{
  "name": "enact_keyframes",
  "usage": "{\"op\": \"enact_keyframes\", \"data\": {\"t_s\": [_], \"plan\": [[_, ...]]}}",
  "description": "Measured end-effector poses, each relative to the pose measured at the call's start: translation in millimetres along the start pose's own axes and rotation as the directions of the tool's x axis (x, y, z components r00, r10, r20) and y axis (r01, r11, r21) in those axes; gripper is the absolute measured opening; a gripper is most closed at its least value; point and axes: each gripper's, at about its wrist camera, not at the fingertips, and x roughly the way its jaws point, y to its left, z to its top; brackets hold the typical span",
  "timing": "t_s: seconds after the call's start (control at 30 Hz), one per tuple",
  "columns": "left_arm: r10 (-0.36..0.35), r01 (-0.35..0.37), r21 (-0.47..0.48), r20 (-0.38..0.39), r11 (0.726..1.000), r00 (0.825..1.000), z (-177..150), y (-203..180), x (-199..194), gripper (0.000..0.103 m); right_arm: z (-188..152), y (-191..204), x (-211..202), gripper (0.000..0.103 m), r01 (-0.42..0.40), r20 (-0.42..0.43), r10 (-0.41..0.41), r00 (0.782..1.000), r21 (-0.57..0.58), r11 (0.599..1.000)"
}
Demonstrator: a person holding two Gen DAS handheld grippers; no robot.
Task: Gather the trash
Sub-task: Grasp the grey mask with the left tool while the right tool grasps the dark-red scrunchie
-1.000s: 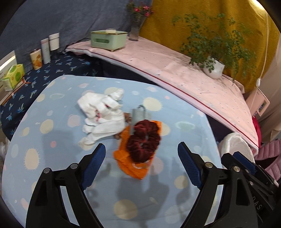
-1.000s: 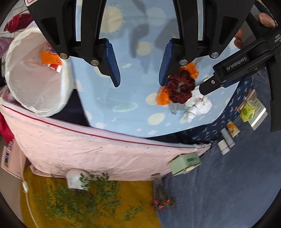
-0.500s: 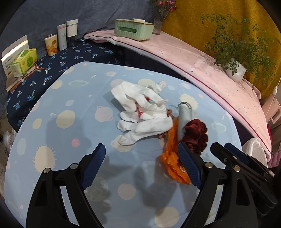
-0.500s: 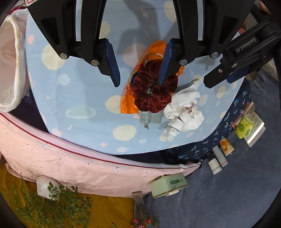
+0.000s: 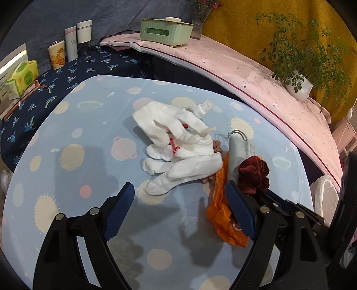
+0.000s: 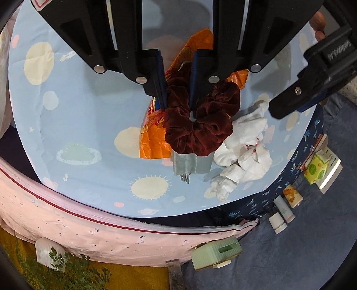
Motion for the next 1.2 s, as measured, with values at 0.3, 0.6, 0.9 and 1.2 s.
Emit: {"op": "enact_keyframes", "data": {"t_s": [0.3, 0.6, 0.9, 1.2], "plan": [[-0.072, 0.073, 0.067, -0.017, 0.995, 0.997, 9.0, -41.4, 12.7, 0.074, 0.6, -37.9, -58.2, 0.015, 0.010, 0.126, -0.023, 0.992, 0.107, 0.994], [-0.096, 0.107, 0.126, -0.087, 0.986, 0.992, 11.6, -82.3, 51.7, 0.054, 4.2, -73.1, -69.0, 0.015, 0.059, 0.143, -0.084, 0.986, 0.168, 0.984], [-0.082, 0.097, 0.146, -0.106, 0.985, 0.991, 5.7, -90.6, 62.4, 0.014, 0.9, -80.7, -61.3, 0.015, 0.041, 0.129, -0.065, 0.990, 0.179, 0.983], [-0.097, 0.102, 0.158, -0.043, 0.982, 0.994, 11.1, -102.7, 23.7, 0.009, 6.7, -77.4, -93.2, 0.015, 0.020, 0.195, -0.052, 0.980, 0.165, 0.986]]}}
